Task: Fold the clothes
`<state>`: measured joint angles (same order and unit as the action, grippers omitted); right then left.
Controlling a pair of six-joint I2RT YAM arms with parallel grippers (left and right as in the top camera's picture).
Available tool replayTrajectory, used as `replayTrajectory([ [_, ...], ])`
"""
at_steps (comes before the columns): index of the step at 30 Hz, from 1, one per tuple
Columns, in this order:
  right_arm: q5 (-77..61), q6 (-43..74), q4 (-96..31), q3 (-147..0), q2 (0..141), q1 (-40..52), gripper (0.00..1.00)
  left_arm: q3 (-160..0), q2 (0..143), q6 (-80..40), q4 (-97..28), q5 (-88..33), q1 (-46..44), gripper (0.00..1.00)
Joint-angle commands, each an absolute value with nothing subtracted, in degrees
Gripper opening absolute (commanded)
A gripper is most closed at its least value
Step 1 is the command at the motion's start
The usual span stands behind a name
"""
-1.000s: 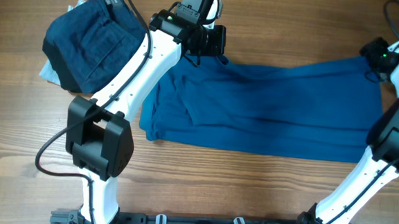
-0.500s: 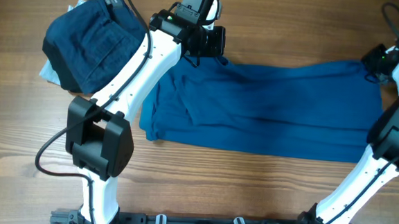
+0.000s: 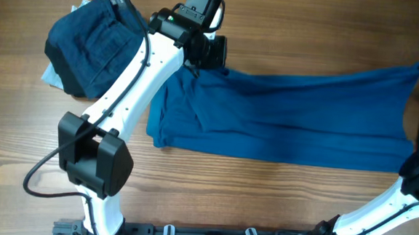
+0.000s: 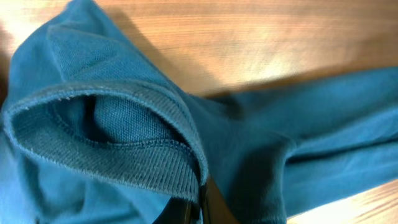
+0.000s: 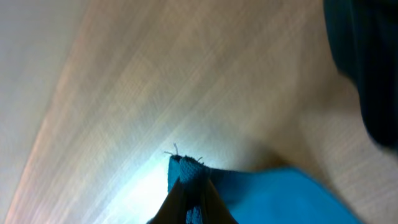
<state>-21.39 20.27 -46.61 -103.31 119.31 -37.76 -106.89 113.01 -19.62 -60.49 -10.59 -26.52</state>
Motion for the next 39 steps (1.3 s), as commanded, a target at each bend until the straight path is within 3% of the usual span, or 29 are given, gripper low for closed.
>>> replayTrajectory([
  [1, -22.57, 19.0, -53.6, -103.83, 117.78, -39.55, 0.04, -107.26, 111.74, -18.52, -66.59, -9.72, -26.52, 0.04],
  [10, -21.65, 15.84, -61.93, -103.83, 116.07, -41.98, 0.04, -107.26, 111.77, -20.34, -78.52, -9.78, -26.55, 0.1],
  [20, -18.83, 14.98, -64.82, -103.81, 116.07, -41.98, 0.04, -107.26, 111.77, -21.69, -83.57, -10.17, -29.36, 0.07],
  [21, -18.83, 14.98, -64.86, -103.81, 116.07, -41.98, 0.04, -107.26, 111.77, -21.69, -83.4, -8.86, -29.65, 0.11],
  [23, -18.83, 14.96, -65.12, -103.81, 116.07, -41.98, 0.04, -107.18, 111.92, -21.74, -83.09, -2.35, -29.91, 0.36],
  [25, -18.85, 14.96, -65.19, -103.81, 116.07, -41.98, 0.04, -106.43, 112.44, -22.0, -82.87, 5.13, -29.71, 0.5],
  [28, -18.87, 14.96, -65.23, -103.81, 116.07, -41.98, 0.04, -102.63, 113.06, -21.96, -79.4, 6.26, -27.29, 0.65],
  [30, -18.87, 14.96, -65.21, -103.81, 116.07, -41.98, 0.04, -99.2, 113.06, -21.89, -74.96, 4.25, -24.69, 0.68],
  [35, -18.87, 14.98, -65.34, -103.81, 116.07, -41.98, 0.04, -92.16, 113.06, -18.41, -64.71, -10.41, -18.04, 0.7],
  [39, -18.87, 14.96, -65.39, -103.81, 116.07, -41.98, 0.04, -86.91, 113.14, -16.36, -57.01, -18.31, -15.18, 0.55],
])
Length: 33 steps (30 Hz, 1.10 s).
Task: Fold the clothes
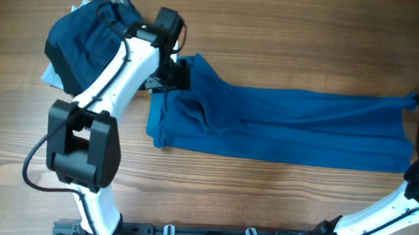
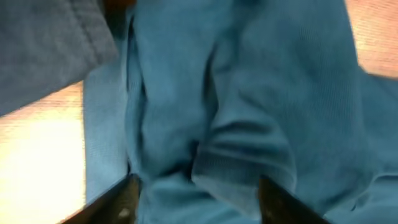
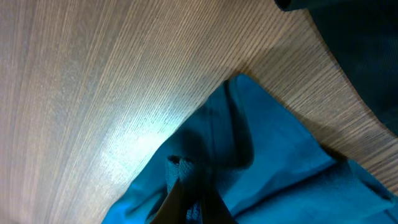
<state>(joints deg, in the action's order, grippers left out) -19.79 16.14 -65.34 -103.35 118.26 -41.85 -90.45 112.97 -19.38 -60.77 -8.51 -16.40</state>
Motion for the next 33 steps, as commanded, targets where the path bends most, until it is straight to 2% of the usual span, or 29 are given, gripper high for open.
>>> replayTrajectory([
  [1, -18.87, 14.96, -65.39, -103.81, 116.07, -41.98, 0.04, -85.93, 113.16, -15.46, -55.77, -19.94, -15.14, 0.55],
  [7, -18.87, 14.98, -65.25, -103.81, 116.07, -41.98, 0.04, -81.78, 113.25, -15.4, -52.42, -21.89, -15.27, 0.49],
  [14, -18.9, 15.0, -65.19, -103.81, 116.07, -41.98, 0.04, -81.54, 113.25, -15.42, -50.22, -23.24, -15.27, 0.21],
  [16, -18.9, 15.03, -65.17, -103.81, 116.07, -41.98, 0.05, -81.54, 113.25, -15.44, -50.35, -25.06, -15.25, 0.05],
  [24, -20.78, 14.98, -63.0, -103.81, 116.07, -41.98, 0.04, -83.31, 106.21, -15.86, -59.66, -29.15, -11.55, 0.04],
  [33, -22.57, 15.18, -61.78, -103.83, 116.01, -42.89, 0.04, -83.31, 94.91, -16.99, -64.01, -29.15, -11.77, 0.04],
])
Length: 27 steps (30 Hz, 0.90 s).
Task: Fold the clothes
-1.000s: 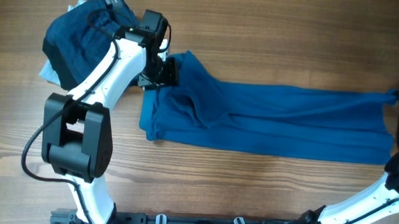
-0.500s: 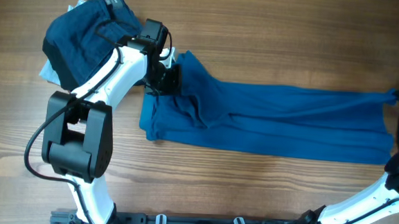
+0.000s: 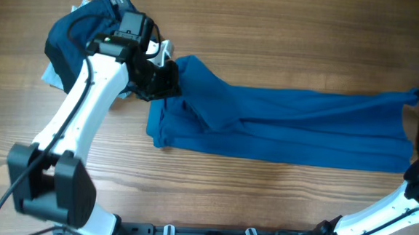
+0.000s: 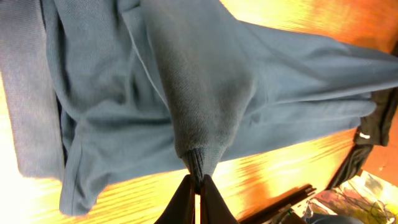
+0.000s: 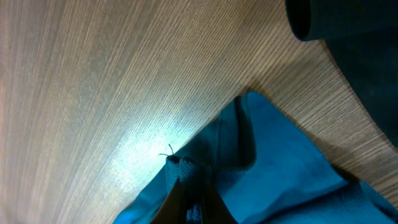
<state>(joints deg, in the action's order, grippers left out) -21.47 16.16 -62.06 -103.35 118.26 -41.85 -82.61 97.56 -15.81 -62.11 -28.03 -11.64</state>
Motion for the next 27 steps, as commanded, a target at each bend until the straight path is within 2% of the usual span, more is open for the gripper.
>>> replayTrajectory([
  [1, -22.57, 15.16, -61.87, -103.83, 116.01, -43.27, 0.04, -83.31, 94.06, -16.97, -65.21, -29.23, -11.88, 0.04],
  [10, -22.57, 15.16, -62.43, -103.83, 116.01, -47.07, 0.05, -83.26, 91.39, -16.97, -74.17, -28.86, -14.06, 0.04],
  [15, -22.83, 15.18, -62.94, -103.83, 116.01, -47.05, 0.04, -83.26, 91.39, -17.02, -76.99, -23.88, -15.94, 0.04],
  [16, -22.81, 15.16, -63.2, -103.83, 116.01, -47.05, 0.04, -83.26, 91.39, -16.99, -76.99, -23.51, -15.99, 0.08],
  [17, -22.81, 15.14, -63.48, -103.83, 116.01, -47.05, 0.04, -83.26, 91.39, -16.99, -76.99, -23.29, -15.97, 0.25],
  [18, -22.79, 15.09, -63.72, -103.83, 116.01, -47.05, 0.06, -83.26, 91.39, -16.97, -76.97, -22.94, -15.97, 0.33],
  [19, -22.76, 15.0, -63.94, -103.83, 116.01, -47.07, 0.27, -83.26, 91.39, -16.97, -76.97, -22.22, -15.97, 0.38],
  [20, -22.76, 14.98, -64.03, -103.83, 116.01, -47.07, 0.45, -83.26, 91.39, -16.99, -76.97, -21.47, -15.97, 0.47],
  [24, -21.71, 14.94, -64.1, -103.77, 116.03, -47.05, 0.46, -83.26, 91.39, -16.97, -75.57, -20.91, -15.51, 0.49],
  [27, -16.43, 14.98, -63.0, -102.3, 116.03, -47.07, 0.52, -83.26, 91.39, -16.99, -73.3, -20.93, -14.9, 0.52],
])
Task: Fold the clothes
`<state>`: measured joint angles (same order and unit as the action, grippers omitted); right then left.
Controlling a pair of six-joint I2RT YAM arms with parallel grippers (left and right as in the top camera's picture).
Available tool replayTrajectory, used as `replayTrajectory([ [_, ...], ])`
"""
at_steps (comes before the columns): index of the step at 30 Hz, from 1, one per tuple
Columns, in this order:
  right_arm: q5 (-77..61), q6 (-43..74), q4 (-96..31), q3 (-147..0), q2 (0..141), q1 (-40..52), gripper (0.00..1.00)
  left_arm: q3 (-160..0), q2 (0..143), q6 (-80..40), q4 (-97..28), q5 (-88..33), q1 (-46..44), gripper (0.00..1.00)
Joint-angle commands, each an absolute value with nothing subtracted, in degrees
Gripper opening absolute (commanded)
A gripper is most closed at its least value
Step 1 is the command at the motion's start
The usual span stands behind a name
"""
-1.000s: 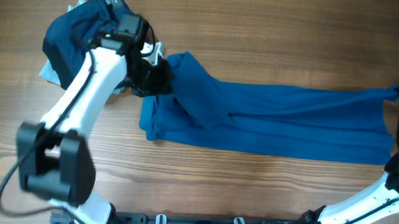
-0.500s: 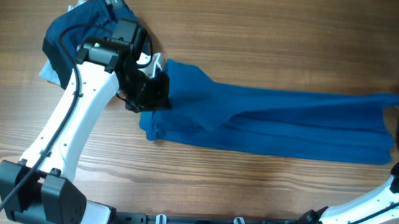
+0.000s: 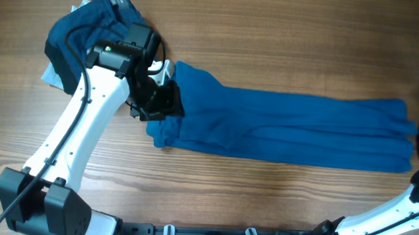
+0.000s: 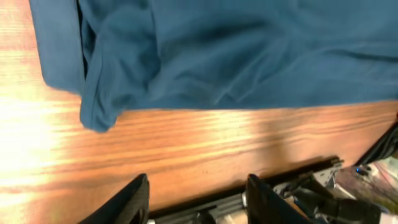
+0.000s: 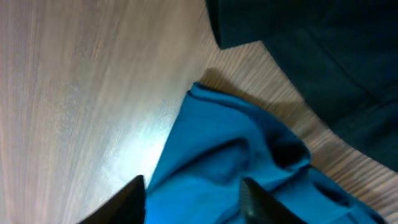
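Note:
A long blue garment (image 3: 282,129) lies stretched out flat across the wooden table (image 3: 273,34), from left of centre to the right edge. My left gripper (image 3: 157,101) hangs over its left end. In the left wrist view, the left gripper (image 4: 196,200) is open with bare wood between its fingers and the garment (image 4: 236,56) beyond them. My right gripper (image 5: 193,200) is open over the garment's crumpled right end (image 5: 236,162), holding nothing. The right arm shows at the right edge of the overhead view.
A pile of dark blue folded clothes (image 3: 90,41) sits at the back left, with a pale blue piece (image 3: 52,75) under it. Dark fabric (image 5: 323,62) lies just beyond the garment's right end. A black rail runs along the front edge.
Both grippers were shut on the garment, the left on a raised fold, the right on the right end. Now both are open and the garment lies flat.
The left gripper first held cloth at the garment's back left while the right held its right end raised. Then the left was open over the left end. Then it was shut on a fold there. Now both are open and the garment is spread lengthwise.

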<state>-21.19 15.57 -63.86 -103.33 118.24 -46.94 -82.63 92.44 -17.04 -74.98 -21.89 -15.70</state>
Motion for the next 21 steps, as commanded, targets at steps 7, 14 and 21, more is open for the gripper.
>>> replayTrajectory([
  [7, -18.2, 3.55, -52.49, -96.07, 116.86, -47.07, 0.61, -83.26, 91.39, -16.95, -71.09, -20.88, -13.54, 0.6],
  [14, -17.85, -12.03, -52.01, -96.03, 121.43, -47.05, 0.71, -83.26, 91.39, -16.93, -70.46, -20.88, -13.54, 0.68],
  [21, -11.81, -18.44, -58.15, -92.84, 125.47, -46.96, 0.73, -83.26, 91.39, -16.93, -69.78, -20.88, -13.54, 0.72],
])
